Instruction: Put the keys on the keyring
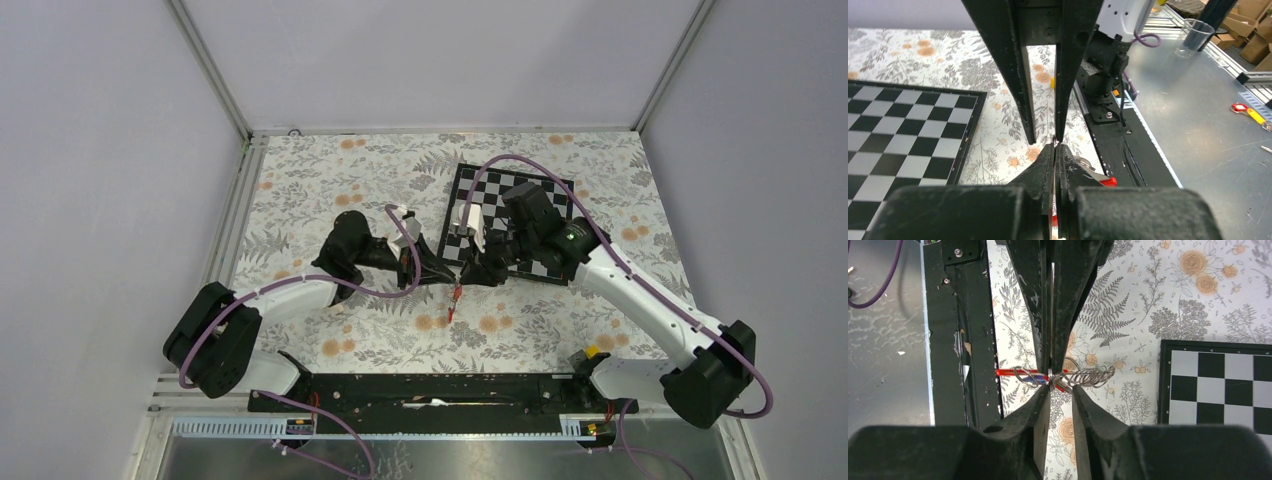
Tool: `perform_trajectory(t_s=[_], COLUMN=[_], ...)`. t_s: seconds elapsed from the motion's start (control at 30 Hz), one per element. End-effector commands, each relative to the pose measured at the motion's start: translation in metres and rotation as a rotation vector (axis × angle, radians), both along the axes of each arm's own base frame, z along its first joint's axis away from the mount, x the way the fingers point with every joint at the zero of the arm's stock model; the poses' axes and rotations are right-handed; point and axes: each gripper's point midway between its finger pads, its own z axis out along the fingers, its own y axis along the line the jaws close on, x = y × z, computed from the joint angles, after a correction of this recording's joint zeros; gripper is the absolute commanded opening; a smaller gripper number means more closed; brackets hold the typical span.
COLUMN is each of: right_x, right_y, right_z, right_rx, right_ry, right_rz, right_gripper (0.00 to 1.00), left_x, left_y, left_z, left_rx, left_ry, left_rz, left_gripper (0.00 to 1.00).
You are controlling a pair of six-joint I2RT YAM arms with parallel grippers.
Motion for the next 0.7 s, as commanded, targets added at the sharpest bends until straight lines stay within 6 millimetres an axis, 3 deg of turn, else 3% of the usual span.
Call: perform_trajectory(t_s=[0.0, 0.47, 0.67], right_x=[-0.002, -0.021, -0.028], right_y=[0.0, 0.0, 0.002], right_z=[0.017, 0.001, 0.003], right_rx=[0.07, 0.106, 0.126], right_ry=[-0.108, -0.081, -0.066], right_rz=[0.016, 0.105, 0.143], right_gripper=[0.31, 0.38, 0.39], left_x=[-0.02, -0.024, -0.021], left_y=[0.005, 0.007, 0.007], left_z=[0.028, 0.036, 0.035], left_rx=[-0.104, -0.131, -0.133], left_ry=[-0.113, -0.109, -0.107], left_rz=[-0.105, -0.116, -0.096], left_gripper=[0.0, 0.0, 0.0])
